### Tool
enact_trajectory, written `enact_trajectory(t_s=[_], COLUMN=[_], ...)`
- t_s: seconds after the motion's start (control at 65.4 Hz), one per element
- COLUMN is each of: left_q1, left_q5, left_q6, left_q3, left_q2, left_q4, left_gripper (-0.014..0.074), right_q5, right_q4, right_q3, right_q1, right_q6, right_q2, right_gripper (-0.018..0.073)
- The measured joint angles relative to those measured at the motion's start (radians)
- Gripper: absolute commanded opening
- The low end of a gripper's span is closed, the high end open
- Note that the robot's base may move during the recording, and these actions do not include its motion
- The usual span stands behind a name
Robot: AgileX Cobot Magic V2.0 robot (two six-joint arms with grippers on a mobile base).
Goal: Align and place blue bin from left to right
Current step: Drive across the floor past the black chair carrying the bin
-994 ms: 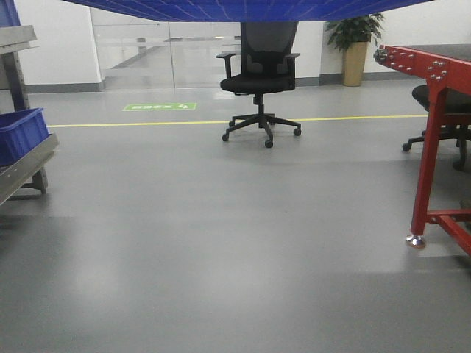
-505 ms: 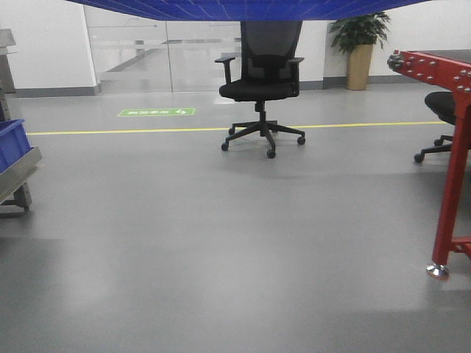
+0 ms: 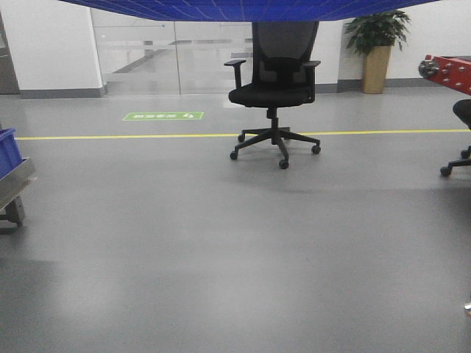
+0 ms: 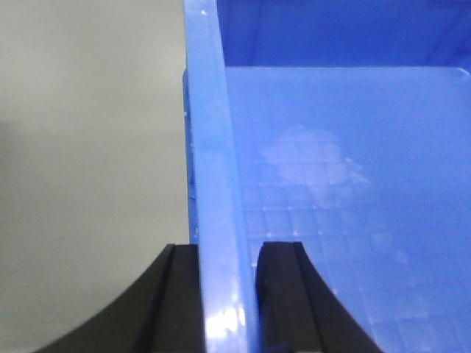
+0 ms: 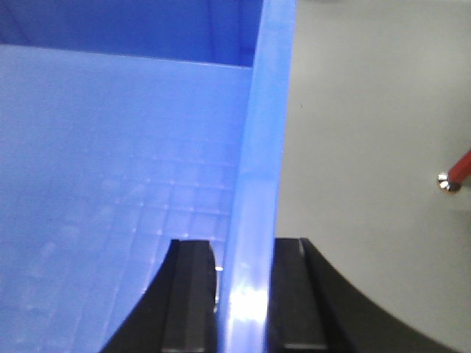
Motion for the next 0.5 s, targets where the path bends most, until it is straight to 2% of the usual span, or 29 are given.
enact_trajectory(t_s=[0.505], left_q1=[0.000], left_q5=[-0.002], left_q6=[0.001], left_q3=[0.000], left_q2=[0.000], left_q4=[0.004], left_gripper=[-0.0008], right_q5=[-0.004], right_q4=[0.002], right_q3=[0.000], right_q1=[0.000], right_q6=[0.002], right_q2=[0.000], right_gripper=[-0.0079])
